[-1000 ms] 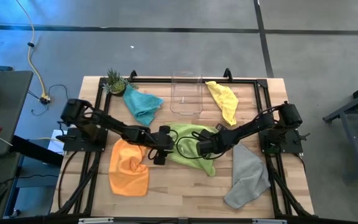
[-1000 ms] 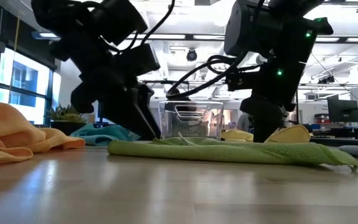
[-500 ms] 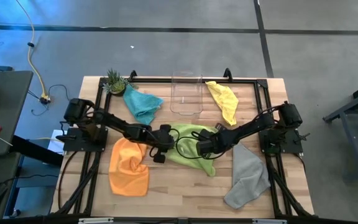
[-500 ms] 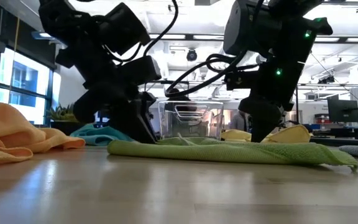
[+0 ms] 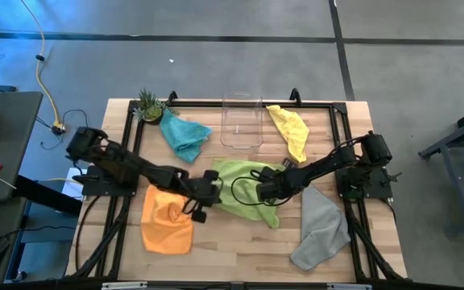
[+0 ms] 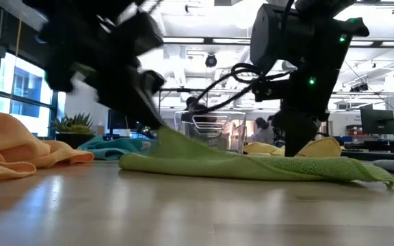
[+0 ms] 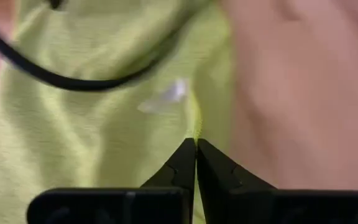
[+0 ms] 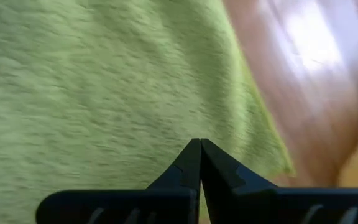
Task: Fold microfiber towels
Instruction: Fold the green microfiber cloth
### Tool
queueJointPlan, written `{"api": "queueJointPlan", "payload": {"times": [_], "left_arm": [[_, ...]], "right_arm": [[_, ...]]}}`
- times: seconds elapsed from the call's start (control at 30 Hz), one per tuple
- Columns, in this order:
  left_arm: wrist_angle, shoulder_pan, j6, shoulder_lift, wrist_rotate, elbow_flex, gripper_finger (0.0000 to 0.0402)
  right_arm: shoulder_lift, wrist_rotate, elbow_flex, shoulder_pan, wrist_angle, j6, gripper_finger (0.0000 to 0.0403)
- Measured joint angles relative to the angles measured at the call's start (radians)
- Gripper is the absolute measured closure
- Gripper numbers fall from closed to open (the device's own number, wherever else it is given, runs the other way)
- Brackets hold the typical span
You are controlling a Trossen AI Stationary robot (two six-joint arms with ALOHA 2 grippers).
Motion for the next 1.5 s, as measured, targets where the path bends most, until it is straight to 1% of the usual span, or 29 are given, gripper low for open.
{"api": "queueJointPlan", "payload": {"times": [0.17, 0.37, 0.5, 0.57, 0.67, 0.73, 0.8, 0.9, 0.97, 1.03, 1.1, 1.17, 1.27, 1.37, 1.43, 1.5], "left_arm": [[-0.103, -0.126, -0.115, -0.069, -0.038, -0.001, 0.0401], [-0.167, -0.267, -0.258, -0.069, -0.143, -0.001, 0.0401], [-0.194, -0.318, -0.342, -0.066, -0.218, -0.001, 0.0401], [-0.195, -0.337, -0.376, -0.066, -0.226, -0.001, 0.0401], [-0.194, -0.355, -0.431, -0.063, -0.220, -0.001, 0.0398], [-0.199, -0.357, -0.457, -0.056, -0.195, -0.001, 0.0388], [-0.217, -0.356, -0.467, -0.056, -0.133, -0.001, 0.0372], [-0.238, -0.357, -0.502, -0.056, -0.041, -0.001, 0.0339], [-0.241, -0.358, -0.520, -0.065, -0.005, -0.001, 0.0315], [-0.239, -0.361, -0.521, -0.085, -0.003, -0.001, 0.0291], [-0.232, -0.362, -0.492, -0.097, -0.044, -0.001, 0.0274], [-0.215, -0.349, -0.462, -0.104, -0.090, -0.001, 0.0268], [-0.167, -0.296, -0.412, -0.100, -0.102, -0.001, 0.0281], [-0.100, -0.223, -0.335, -0.077, -0.105, -0.001, 0.0316], [-0.059, -0.167, -0.292, -0.065, -0.105, -0.001, 0.0343], [-0.029, -0.106, -0.254, -0.046, -0.104, -0.001, 0.0370]], "right_arm": [[0.000, 0.020, 0.000, -0.001, -0.030, -0.009, 0.0403], [0.000, 0.023, 0.000, -0.001, -0.032, -0.045, 0.0403], [-0.001, 0.016, -0.029, -0.005, -0.017, -0.060, 0.0403], [-0.001, 0.002, -0.064, -0.011, -0.018, -0.056, 0.0403], [-0.006, 0.020, -0.099, -0.016, 0.008, -0.053, 0.0403], [-0.006, 0.030, -0.110, -0.016, 0.007, -0.053, 0.0403], [-0.006, 0.032, -0.110, -0.015, 0.002, -0.058, 0.0403], [-0.019, 0.035, -0.114, -0.013, -0.003, -0.079, 0.0403], [-0.033, 0.036, -0.116, -0.013, -0.005, -0.089, 0.0403], [-0.047, 0.054, -0.116, -0.013, -0.001, -0.107, 0.0403], [-0.062, 0.080, -0.116, -0.013, -0.001, -0.123, 0.0403], [-0.081, 0.090, -0.116, -0.013, 0.005, -0.131, 0.0403], [-0.129, 0.097, -0.116, 0.007, 0.028, -0.113, 0.0403], [-0.189, 0.097, -0.116, 0.055, 0.056, -0.076, 0.0403], [-0.224, 0.097, -0.132, 0.096, 0.133, -0.028, 0.0403], [-0.249, 0.077, -0.179, 0.137, 0.261, -0.005, 0.0403]]}}
